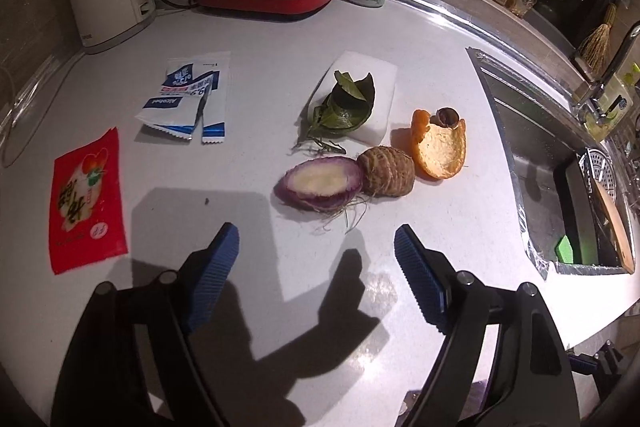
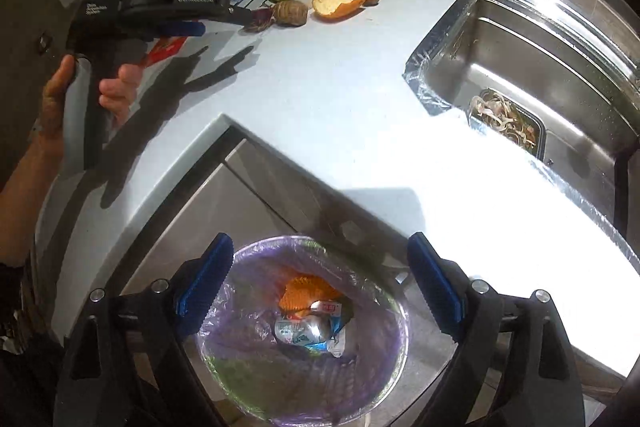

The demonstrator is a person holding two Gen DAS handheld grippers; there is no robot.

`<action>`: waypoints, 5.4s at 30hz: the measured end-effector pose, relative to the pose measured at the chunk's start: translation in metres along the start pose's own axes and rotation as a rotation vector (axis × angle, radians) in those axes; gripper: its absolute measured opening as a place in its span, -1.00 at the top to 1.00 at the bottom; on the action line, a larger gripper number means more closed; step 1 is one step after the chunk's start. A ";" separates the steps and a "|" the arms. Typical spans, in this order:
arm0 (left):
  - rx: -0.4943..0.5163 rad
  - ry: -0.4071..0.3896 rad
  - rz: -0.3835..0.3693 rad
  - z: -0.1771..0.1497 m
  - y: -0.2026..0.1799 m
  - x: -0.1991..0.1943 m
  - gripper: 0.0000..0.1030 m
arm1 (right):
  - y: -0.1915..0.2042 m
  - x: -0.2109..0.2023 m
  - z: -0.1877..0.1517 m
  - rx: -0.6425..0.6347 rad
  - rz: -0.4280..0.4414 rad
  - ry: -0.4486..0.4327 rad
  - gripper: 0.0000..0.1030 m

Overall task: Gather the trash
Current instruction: 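Grasp the purple onion half with the left gripper while the right grasps the brown taro root, then carry onion and taro over the wastebasket and open both grippers to drop them, then grasp the blue-and-white wipes packet with the left gripper while the right grasps the bread slice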

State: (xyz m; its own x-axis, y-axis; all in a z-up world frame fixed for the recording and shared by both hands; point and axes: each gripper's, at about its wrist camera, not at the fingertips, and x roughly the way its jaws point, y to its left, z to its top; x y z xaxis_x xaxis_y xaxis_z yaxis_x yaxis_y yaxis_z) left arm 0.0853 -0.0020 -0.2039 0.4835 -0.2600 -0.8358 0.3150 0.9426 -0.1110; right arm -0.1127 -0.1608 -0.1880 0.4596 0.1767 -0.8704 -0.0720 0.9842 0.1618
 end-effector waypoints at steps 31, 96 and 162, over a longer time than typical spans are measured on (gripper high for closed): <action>-0.077 -0.102 0.122 -0.018 0.008 -0.069 0.22 | 0.018 0.089 0.167 -0.274 0.203 -0.088 -0.30; 0.028 0.288 -0.023 -0.300 -0.136 0.002 -0.53 | -0.037 -0.093 -0.092 -0.187 0.084 -0.043 0.25; 0.017 -0.130 0.136 0.001 0.046 -0.083 -0.81 | -0.004 -0.031 0.093 -0.007 -0.050 -0.196 -0.72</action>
State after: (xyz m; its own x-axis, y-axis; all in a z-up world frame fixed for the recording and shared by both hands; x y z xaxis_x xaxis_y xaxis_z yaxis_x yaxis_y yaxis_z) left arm 0.0608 0.0625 -0.1390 0.6238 -0.1568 -0.7657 0.2527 0.9675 0.0076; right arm -0.0442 -0.1718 -0.1181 0.6265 0.1228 -0.7697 -0.0503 0.9918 0.1172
